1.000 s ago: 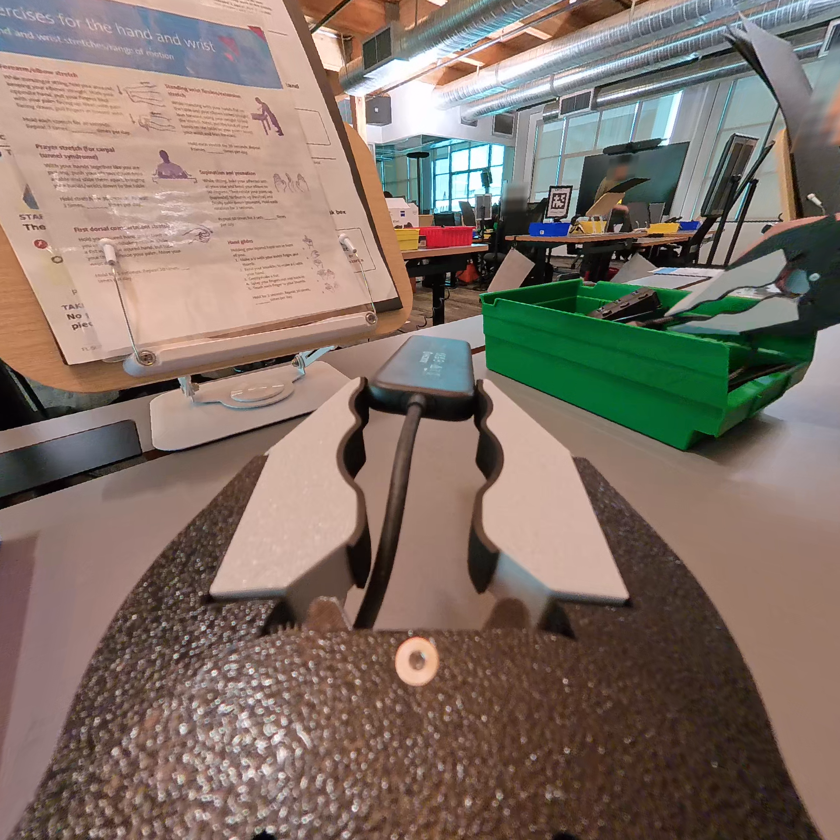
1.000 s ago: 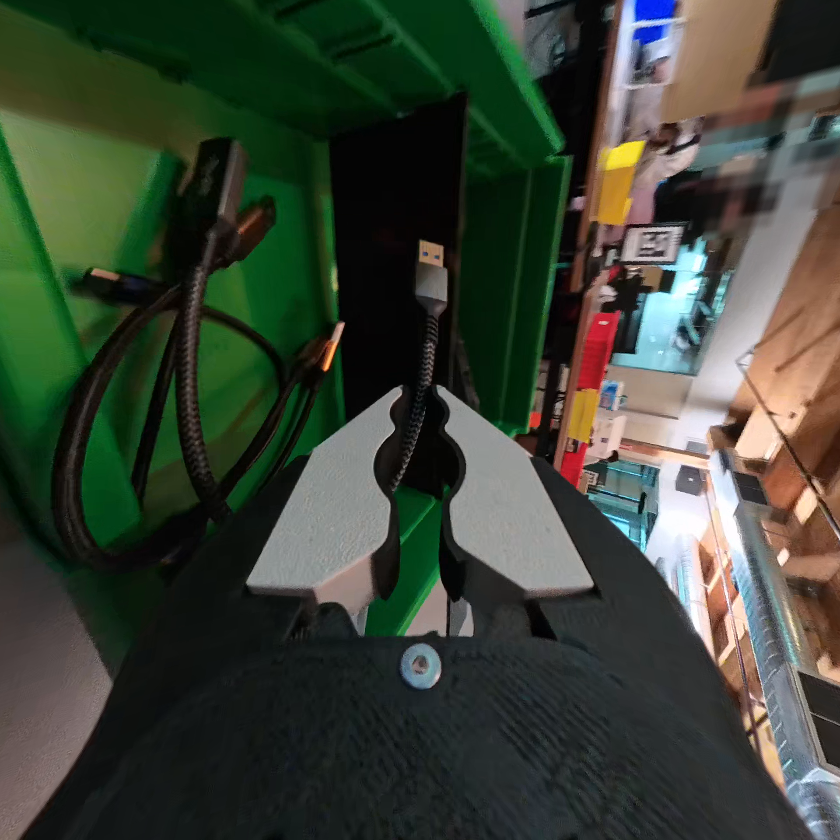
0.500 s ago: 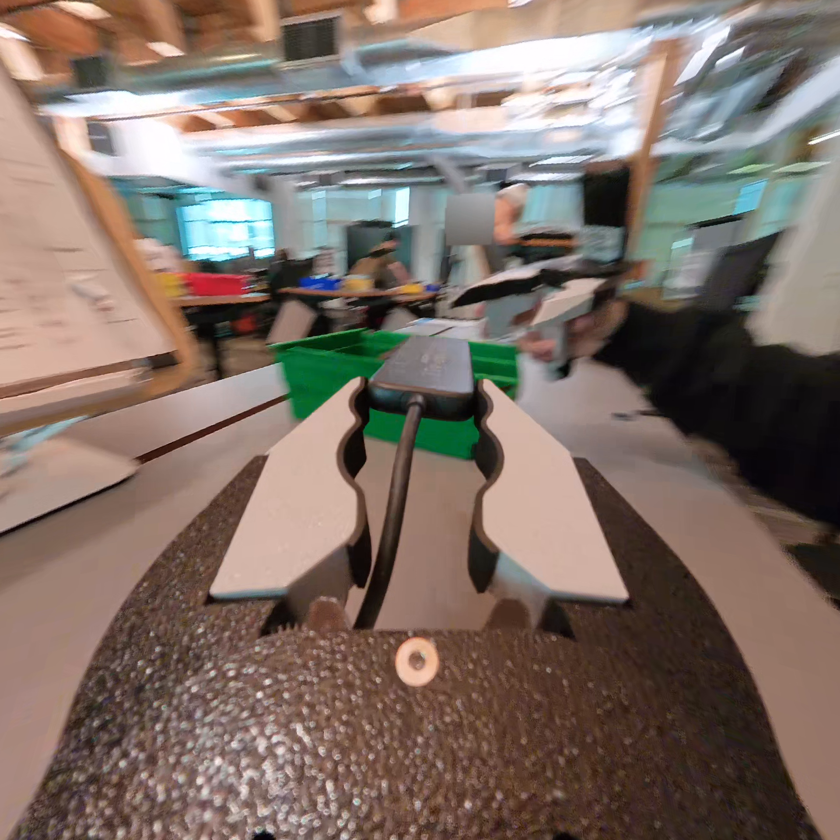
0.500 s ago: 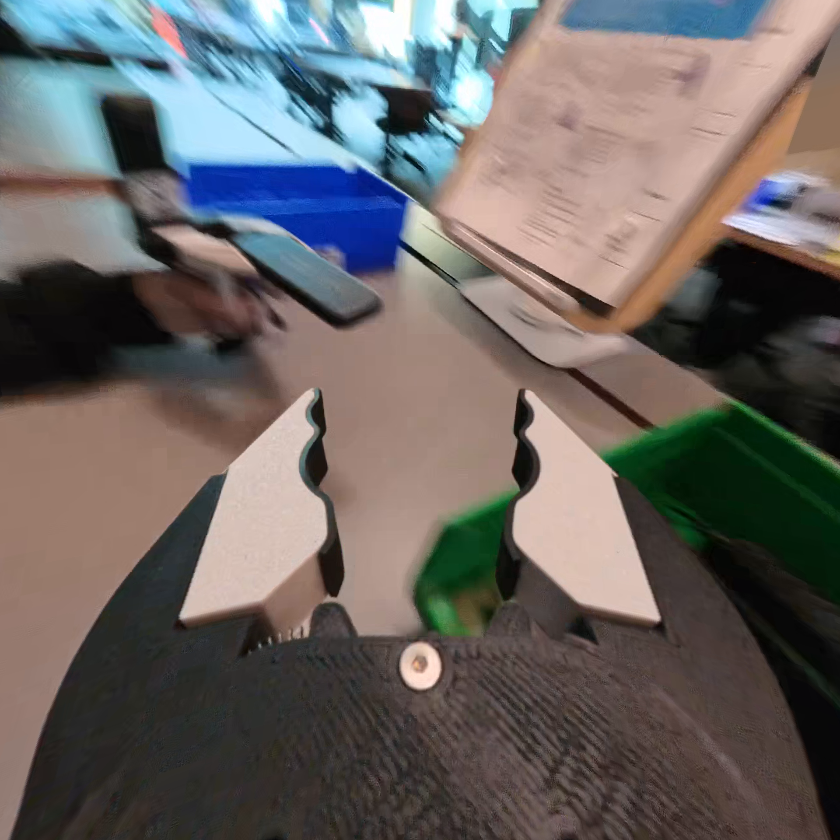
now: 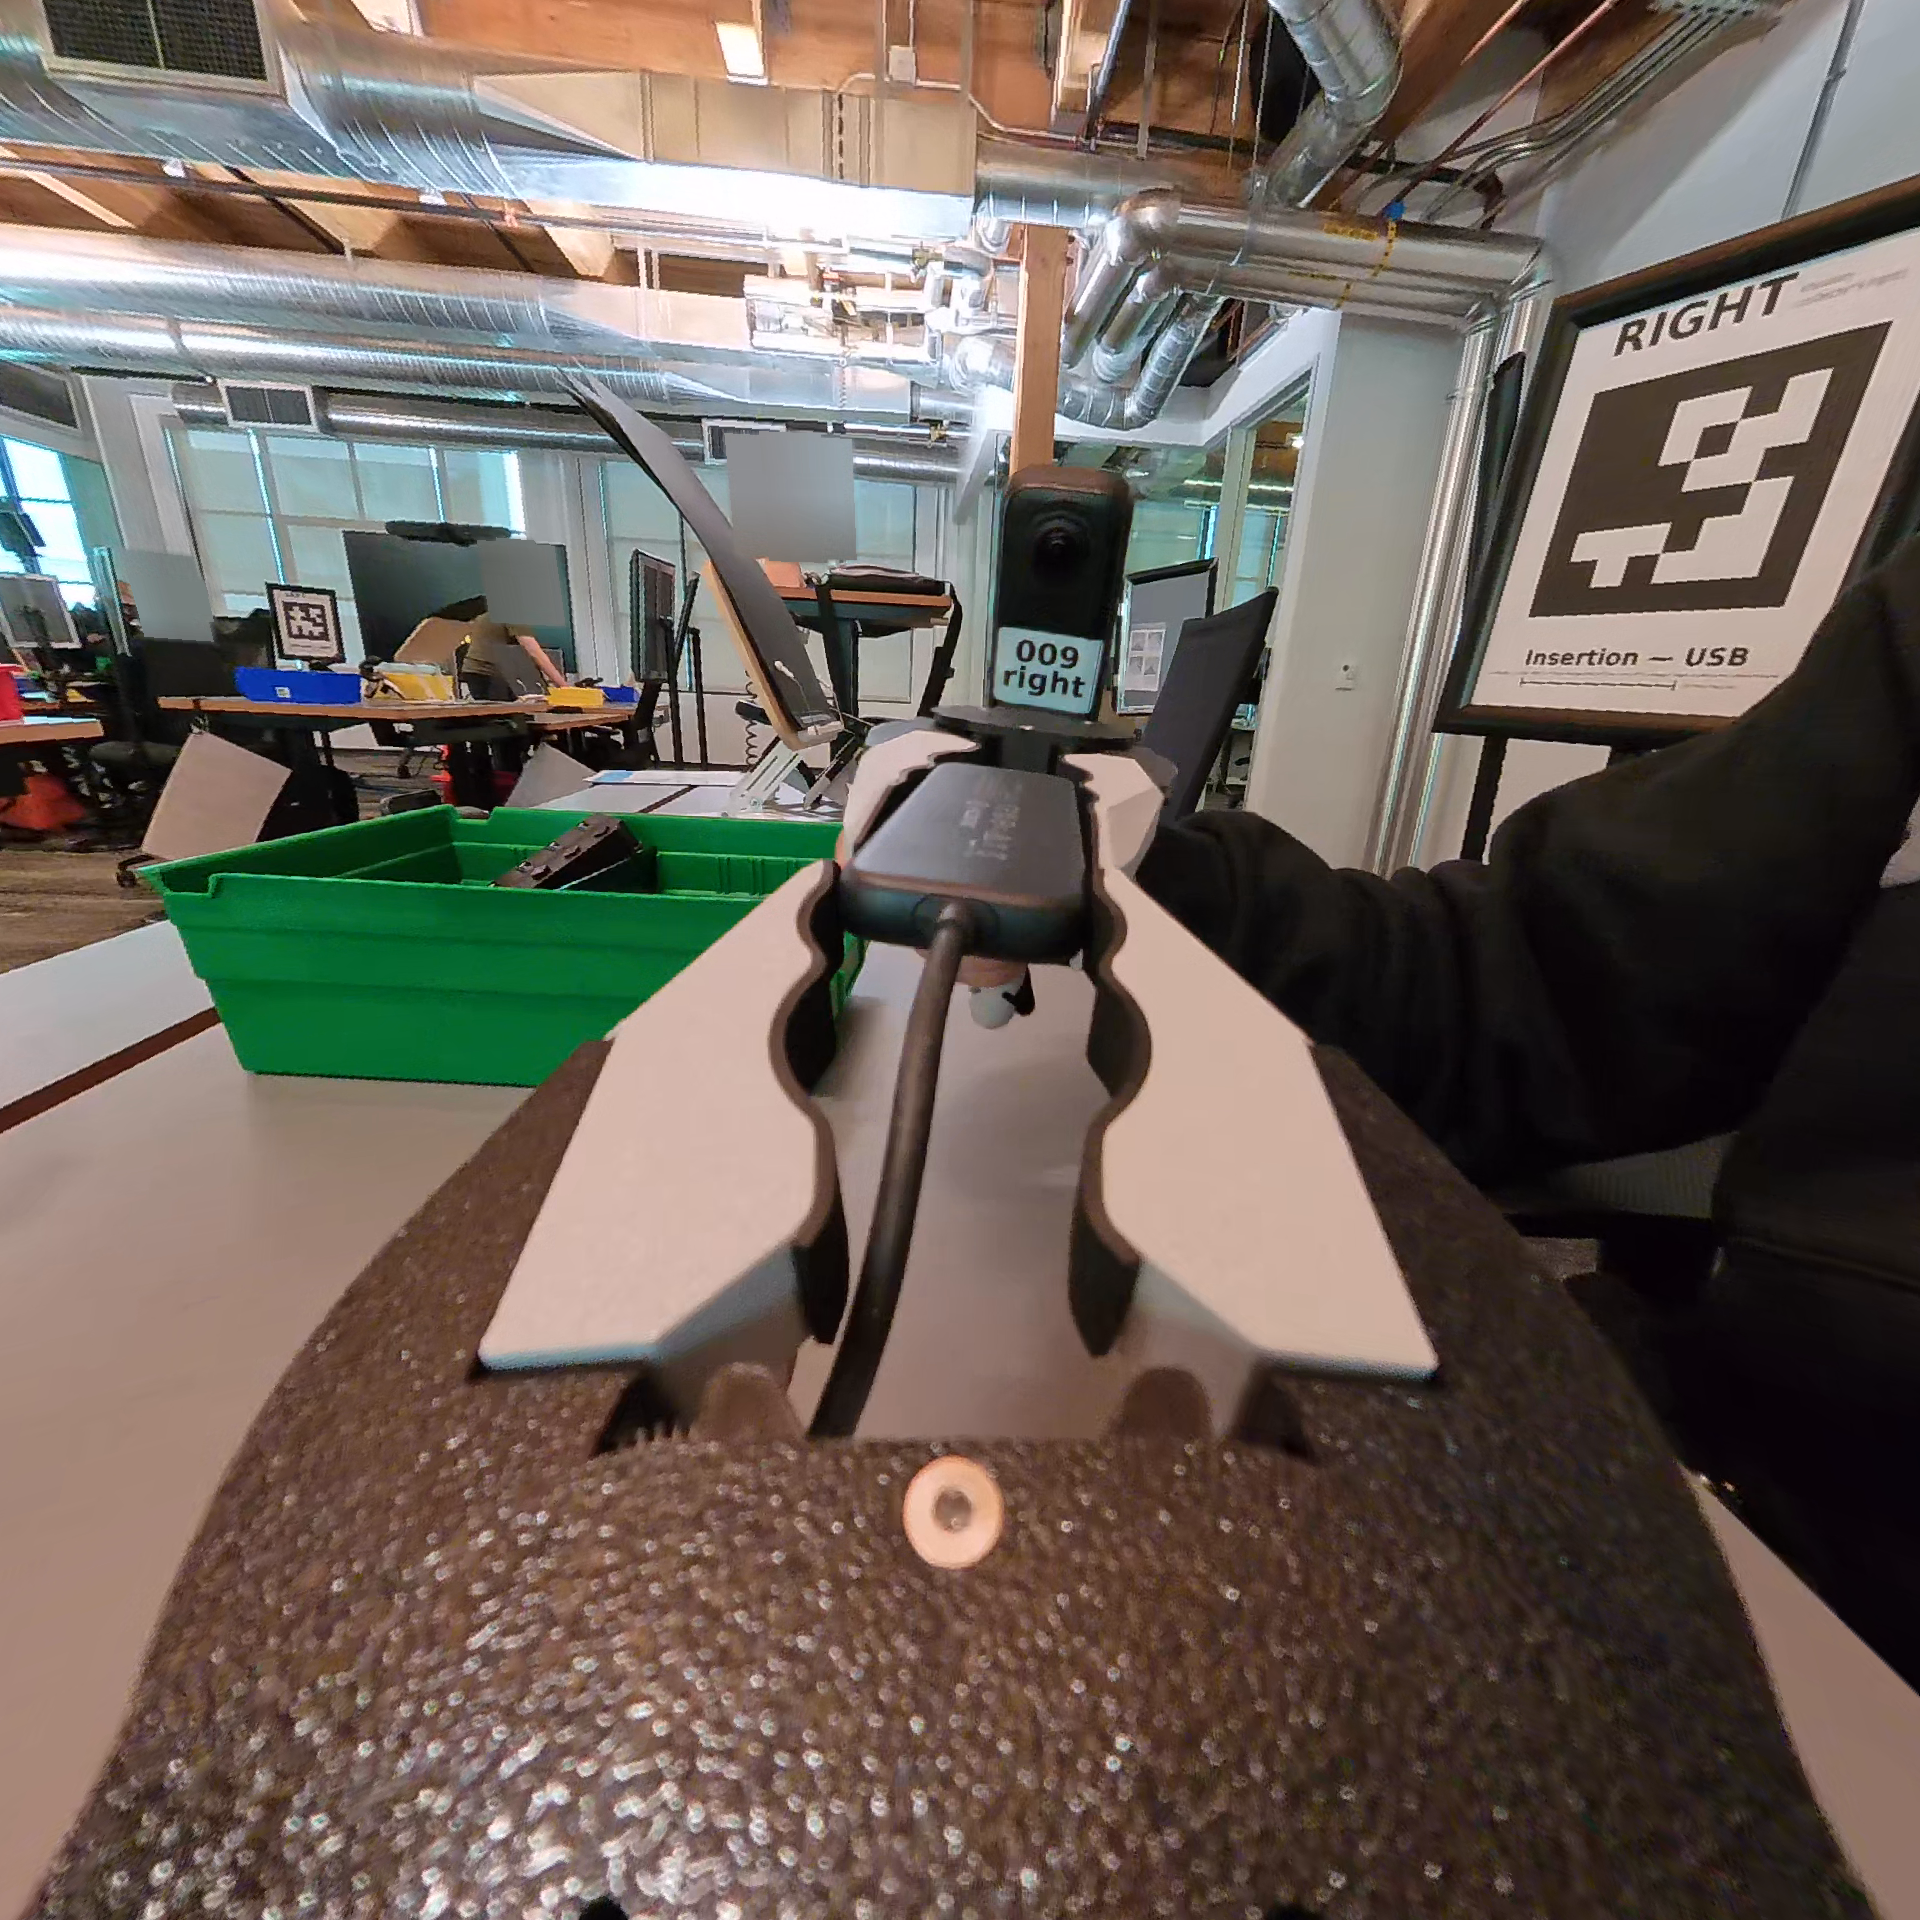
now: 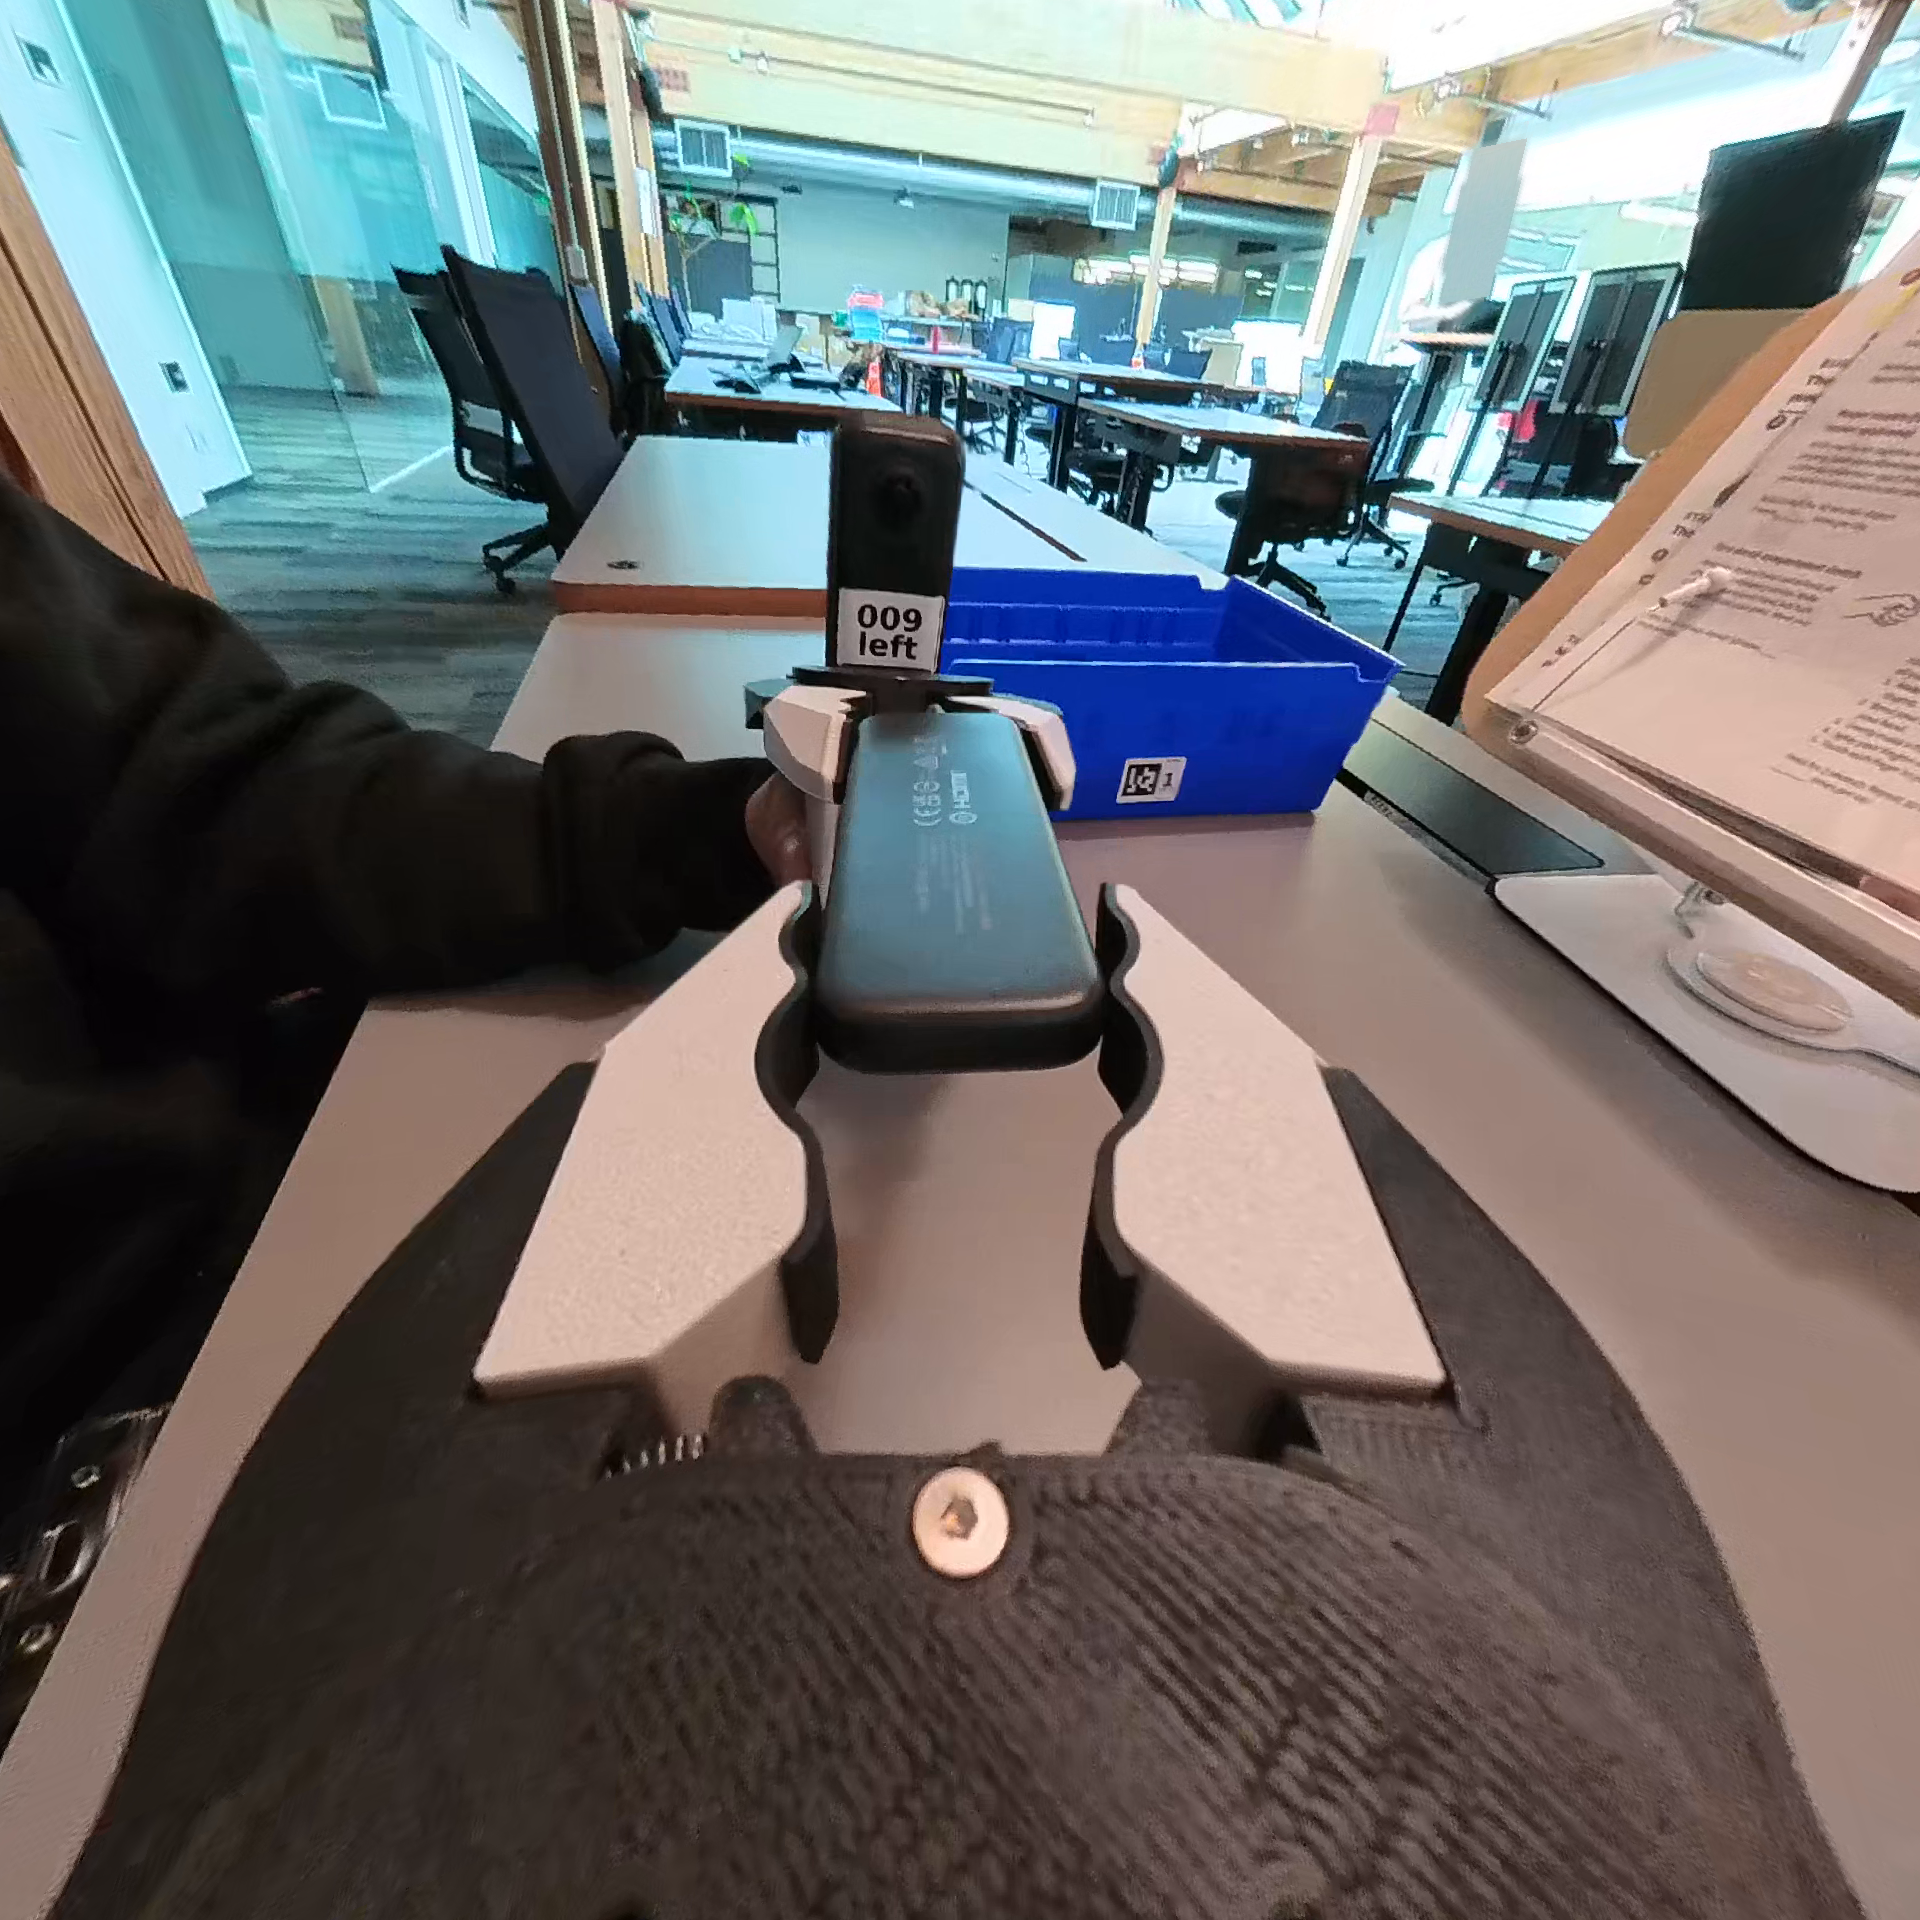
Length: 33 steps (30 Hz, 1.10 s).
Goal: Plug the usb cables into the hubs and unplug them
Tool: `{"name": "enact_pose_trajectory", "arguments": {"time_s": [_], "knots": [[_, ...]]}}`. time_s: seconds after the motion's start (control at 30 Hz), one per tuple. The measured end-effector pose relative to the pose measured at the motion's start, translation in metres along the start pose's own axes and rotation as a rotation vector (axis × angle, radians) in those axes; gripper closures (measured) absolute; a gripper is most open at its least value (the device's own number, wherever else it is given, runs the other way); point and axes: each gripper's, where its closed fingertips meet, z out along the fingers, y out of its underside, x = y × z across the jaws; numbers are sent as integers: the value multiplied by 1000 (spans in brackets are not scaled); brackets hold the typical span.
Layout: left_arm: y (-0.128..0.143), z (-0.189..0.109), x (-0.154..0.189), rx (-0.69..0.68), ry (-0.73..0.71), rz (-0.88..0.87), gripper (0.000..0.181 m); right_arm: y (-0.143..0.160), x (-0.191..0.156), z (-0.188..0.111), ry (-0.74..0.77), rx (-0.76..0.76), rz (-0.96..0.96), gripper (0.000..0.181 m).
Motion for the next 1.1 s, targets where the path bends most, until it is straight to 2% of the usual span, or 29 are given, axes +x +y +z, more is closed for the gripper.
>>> {"name": "enact_pose_trajectory", "arguments": {"time_s": [0.27,0.37,0.43,0.5,0.57,0.63,0.73,0.87,0.93,1.1], "knots": [[-2,0,0,25,2,2,137,-13,1,-1,24,59,-7,130],[-3,-4,0,7,-18,77,137,-4,0,3,3,0,76,131],[-5,-4,-1,13,-65,215,137,-16,4,2,7,83,273,130],[-5,-4,1,-23,-75,285,137,-19,14,-1,-1,139,599,128],[-5,-4,0,-43,-103,347,137,-16,13,-6,-87,151,889,127],[-5,-4,1,-48,-98,366,137,-10,7,-10,-151,134,1033,138],[0,-2,3,-73,-86,399,137,1,-3,-13,-173,63,1068,142],[6,3,7,-104,-74,458,137,0,-6,-17,-194,57,1100,171],[11,3,4,-140,-91,498,137,4,-4,-17,-175,55,1114,171],[8,3,1,-106,-115,461,136,-1,2,-16,-120,106,1017,171]]}}
